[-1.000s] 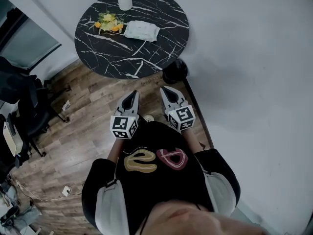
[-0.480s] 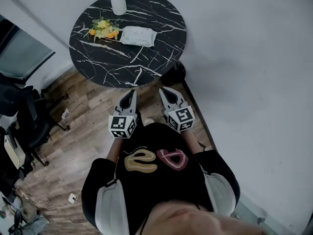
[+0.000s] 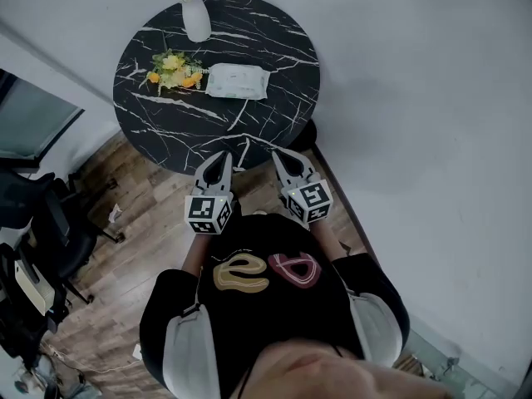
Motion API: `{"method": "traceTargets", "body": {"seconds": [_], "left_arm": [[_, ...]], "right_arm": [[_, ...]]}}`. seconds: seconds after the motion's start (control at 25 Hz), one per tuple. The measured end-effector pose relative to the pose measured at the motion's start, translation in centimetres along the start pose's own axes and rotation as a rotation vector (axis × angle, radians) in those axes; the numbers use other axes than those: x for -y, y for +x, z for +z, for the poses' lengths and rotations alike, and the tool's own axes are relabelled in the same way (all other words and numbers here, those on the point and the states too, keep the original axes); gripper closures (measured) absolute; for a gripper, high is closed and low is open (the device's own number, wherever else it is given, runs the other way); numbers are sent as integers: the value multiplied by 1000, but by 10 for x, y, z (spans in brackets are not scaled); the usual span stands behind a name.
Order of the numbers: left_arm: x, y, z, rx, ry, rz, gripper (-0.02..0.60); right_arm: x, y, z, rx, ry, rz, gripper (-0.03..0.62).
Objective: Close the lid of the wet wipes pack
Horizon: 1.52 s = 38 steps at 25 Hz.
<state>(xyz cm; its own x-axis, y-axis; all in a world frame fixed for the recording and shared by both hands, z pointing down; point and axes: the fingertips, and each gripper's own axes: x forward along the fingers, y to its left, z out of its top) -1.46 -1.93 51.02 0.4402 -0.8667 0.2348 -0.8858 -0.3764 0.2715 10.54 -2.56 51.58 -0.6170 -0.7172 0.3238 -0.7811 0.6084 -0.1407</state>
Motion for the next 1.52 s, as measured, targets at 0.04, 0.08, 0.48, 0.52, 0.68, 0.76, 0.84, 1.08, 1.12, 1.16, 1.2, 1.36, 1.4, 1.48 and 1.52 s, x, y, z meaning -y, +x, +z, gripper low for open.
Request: {"method": "traceTargets", "body": {"seconds": [0.04, 0.08, 0.48, 0.52, 0.68, 0.76, 0.84, 1.08, 1.12, 1.16, 1.2, 1.36, 1.4, 1.48, 1.52], "left_arm": [[-6, 4, 2, -4, 1, -4, 558], [-13, 8, 3, -8, 2, -8, 558], [-70, 42, 32, -28, 18, -78, 558], [-74, 44, 34, -30, 21, -89, 558], [-90, 53, 40, -46, 32, -128, 558], [-97, 57, 41, -58, 39, -145, 558], [-103, 61, 42, -68, 45, -157, 558], [-117, 72, 48, -77, 48, -175, 558], [-118, 74, 48, -79, 48, -177, 558], [-119, 76, 48, -81, 48, -179, 558], [-119, 78, 48, -83, 48, -180, 558], [-121, 86, 48, -88, 45, -173, 558], [-122, 89, 48, -90, 42, -166, 558], [-127, 94, 49, -95, 36, -145, 558], [-130, 97, 50, -97, 31, -134, 558]], "right_arm": [[1, 7, 3, 1, 0, -6, 583], [3, 14, 5, 3, 2, -11, 582], [3, 74, 25, 4, 28, -88, 583], [2, 79, 26, 5, 31, -98, 583], [0, 94, 31, 10, 41, -140, 583], [-1, 101, 34, 18, 50, -161, 583], [-2, 106, 35, 25, 63, -174, 583], [-2, 115, 38, 28, 83, -204, 583], [0, 115, 39, 30, 86, -208, 583], [1, 116, 40, 32, 90, -212, 582], [3, 117, 41, 34, 96, -216, 582], [14, 121, 43, 29, 100, -217, 583], [17, 123, 45, 26, 97, -214, 583], [24, 130, 49, 22, 91, -206, 583], [27, 133, 52, 21, 87, -201, 583]]}}
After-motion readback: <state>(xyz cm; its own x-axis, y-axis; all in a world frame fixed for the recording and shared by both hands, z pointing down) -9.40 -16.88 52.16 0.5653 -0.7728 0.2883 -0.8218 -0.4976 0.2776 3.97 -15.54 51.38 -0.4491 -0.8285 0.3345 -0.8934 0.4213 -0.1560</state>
